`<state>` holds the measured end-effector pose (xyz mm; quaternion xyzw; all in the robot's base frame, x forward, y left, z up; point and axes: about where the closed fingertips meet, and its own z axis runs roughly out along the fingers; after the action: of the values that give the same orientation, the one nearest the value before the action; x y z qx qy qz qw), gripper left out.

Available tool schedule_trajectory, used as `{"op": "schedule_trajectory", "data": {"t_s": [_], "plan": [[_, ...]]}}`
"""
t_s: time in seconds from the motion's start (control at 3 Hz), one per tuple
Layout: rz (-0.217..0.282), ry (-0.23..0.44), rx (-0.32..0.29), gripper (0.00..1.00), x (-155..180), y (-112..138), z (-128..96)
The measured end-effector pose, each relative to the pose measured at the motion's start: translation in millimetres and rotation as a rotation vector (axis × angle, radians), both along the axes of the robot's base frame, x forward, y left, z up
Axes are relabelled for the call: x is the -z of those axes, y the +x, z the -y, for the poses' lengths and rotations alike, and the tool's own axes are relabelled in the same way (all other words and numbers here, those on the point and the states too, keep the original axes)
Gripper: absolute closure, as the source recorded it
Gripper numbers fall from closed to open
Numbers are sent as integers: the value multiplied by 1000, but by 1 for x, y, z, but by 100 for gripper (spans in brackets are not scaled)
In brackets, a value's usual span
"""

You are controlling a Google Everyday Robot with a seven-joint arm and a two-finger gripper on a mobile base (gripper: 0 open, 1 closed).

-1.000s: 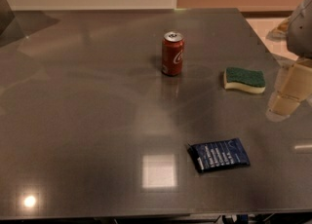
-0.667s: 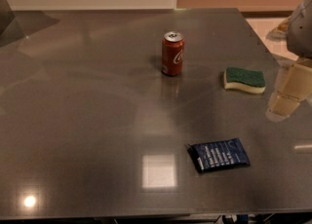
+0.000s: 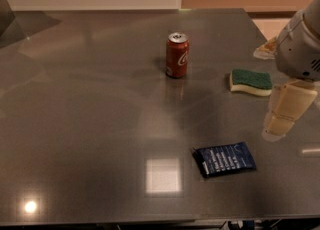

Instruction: Move rxbar blueberry near coke can

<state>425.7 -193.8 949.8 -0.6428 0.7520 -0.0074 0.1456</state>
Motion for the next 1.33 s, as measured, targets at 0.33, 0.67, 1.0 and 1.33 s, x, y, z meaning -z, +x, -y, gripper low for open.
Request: {"op": "schedule_trajectory", "data": {"t_s": [0.33, 0.67, 1.0, 1.33], "plan": [[-35, -10, -95, 0, 28, -12, -13], [-86, -16, -173, 0, 58, -26, -21], [-127, -16, -224, 0, 81, -38, -25], [-155, -5, -263, 0, 96, -45, -27]]}}
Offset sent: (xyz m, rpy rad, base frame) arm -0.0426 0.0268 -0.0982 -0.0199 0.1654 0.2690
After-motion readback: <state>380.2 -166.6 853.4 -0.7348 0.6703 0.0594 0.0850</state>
